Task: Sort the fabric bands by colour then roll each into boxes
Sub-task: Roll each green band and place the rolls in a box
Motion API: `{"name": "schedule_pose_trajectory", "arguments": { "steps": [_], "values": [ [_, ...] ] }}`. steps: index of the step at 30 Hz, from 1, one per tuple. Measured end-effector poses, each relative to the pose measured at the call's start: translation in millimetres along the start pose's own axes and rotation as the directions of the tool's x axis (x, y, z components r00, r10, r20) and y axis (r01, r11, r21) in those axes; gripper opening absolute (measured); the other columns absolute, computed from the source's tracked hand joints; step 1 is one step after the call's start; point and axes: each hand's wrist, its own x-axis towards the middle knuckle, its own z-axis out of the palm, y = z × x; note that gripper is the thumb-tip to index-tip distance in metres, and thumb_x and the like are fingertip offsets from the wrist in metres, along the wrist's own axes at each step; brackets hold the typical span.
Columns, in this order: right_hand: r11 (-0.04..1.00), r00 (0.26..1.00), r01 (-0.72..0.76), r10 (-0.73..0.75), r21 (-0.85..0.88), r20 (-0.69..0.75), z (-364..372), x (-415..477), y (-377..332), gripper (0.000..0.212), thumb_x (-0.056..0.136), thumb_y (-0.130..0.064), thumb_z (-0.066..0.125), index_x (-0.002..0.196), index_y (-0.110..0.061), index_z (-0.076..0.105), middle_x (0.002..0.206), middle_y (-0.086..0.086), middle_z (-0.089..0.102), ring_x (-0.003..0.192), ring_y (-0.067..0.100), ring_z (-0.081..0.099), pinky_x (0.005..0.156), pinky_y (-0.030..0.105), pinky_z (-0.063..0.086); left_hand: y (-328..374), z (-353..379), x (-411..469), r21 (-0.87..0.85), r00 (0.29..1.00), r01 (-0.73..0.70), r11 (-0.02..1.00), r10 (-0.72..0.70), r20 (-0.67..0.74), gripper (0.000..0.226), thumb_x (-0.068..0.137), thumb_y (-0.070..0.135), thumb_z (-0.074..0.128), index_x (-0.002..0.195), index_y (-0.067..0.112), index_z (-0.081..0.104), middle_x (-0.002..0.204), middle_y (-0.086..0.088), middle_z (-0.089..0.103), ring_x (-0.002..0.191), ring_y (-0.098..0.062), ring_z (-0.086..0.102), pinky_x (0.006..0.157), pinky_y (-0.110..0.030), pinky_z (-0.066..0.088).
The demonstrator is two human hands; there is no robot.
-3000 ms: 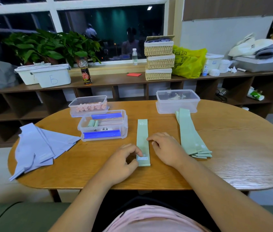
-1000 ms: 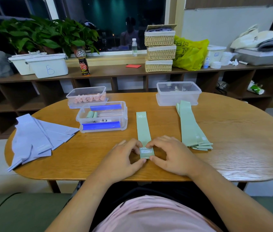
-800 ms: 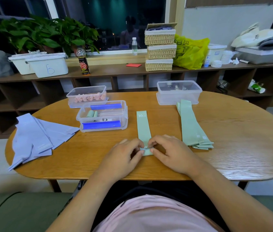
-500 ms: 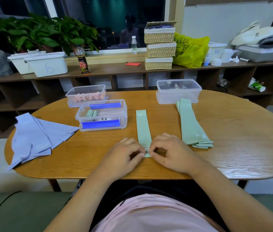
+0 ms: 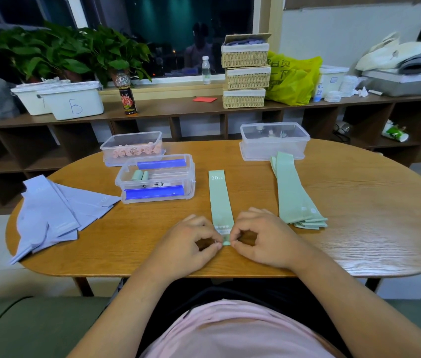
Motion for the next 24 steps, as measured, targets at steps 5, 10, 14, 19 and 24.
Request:
{"name": "schedule_pose_trajectory", "arguments": {
  "steps": [5,10,14,19,24],
  "values": [
    [1.0,1.0,0.002,-0.003,-0.027,-0.016,0.6,-0.1,0.4,0.005,0.095,-0.044,0.067,0.094,-0.04,0.071,0.097,-0.024,0.062,0.1,0.002,0.054,0.09,0.038,0.047,2.3,0.7,-1.3,0.052,1.0,-0.011,0.999,0.012,-0.02,0.012,0.096,0.041,0.071,0.103,0.037,0.079,0.1,0.022,0.063,0.1,-0.005,0.056,0.088,-0.038,0.052],
    [0.998,1.0,0.0,-0.001,-0.068,-0.019,0.4,0.8,0.2,0.006,0.094,-0.048,0.068,0.095,-0.043,0.071,0.098,-0.027,0.06,0.1,0.0,0.052,0.09,0.036,0.046,4.5,1.0,-2.4,0.123,0.999,-0.011,0.992,0.016,-0.035,0.018,0.098,0.046,0.066,0.107,0.039,0.08,0.098,0.02,0.063,0.099,-0.005,0.055,0.086,-0.042,0.052],
    [0.994,0.999,-0.01,0.005,-0.111,-0.043,1.0,1.1,0.2,0.014,0.097,-0.051,0.063,0.1,-0.043,0.074,0.1,-0.028,0.06,0.1,-0.002,0.049,0.09,0.034,0.045,4.7,1.7,-2.8,0.181,0.999,0.001,0.983,0.008,-0.049,0.025,0.099,0.05,0.063,0.112,0.038,0.081,0.101,0.019,0.064,0.099,-0.007,0.056,0.088,-0.042,0.052],
    [0.988,0.998,-0.026,0.016,-0.154,-0.065,3.1,1.9,0.5,0.025,0.102,-0.052,0.056,0.109,-0.041,0.076,0.101,-0.026,0.059,0.098,-0.002,0.046,0.091,0.036,0.047,4.8,2.1,-2.3,0.24,0.999,0.035,0.97,-0.027,-0.038,0.035,0.102,0.056,0.054,0.117,0.039,0.08,0.104,0.02,0.064,0.1,-0.008,0.054,0.088,-0.04,0.052],
    [0.991,0.998,0.045,-0.05,-0.124,-0.038,2.1,2.9,-2.3,0.019,0.106,-0.038,0.06,0.117,-0.034,0.074,0.109,-0.022,0.062,0.104,0.002,0.051,0.089,0.03,0.05,4.5,4.0,-3.8,0.296,0.998,0.063,0.953,-0.053,-0.042,0.041,0.102,0.058,0.049,0.121,0.039,0.079,0.109,0.019,0.067,0.101,-0.01,0.055,0.087,-0.04,0.052]
  ]
}}
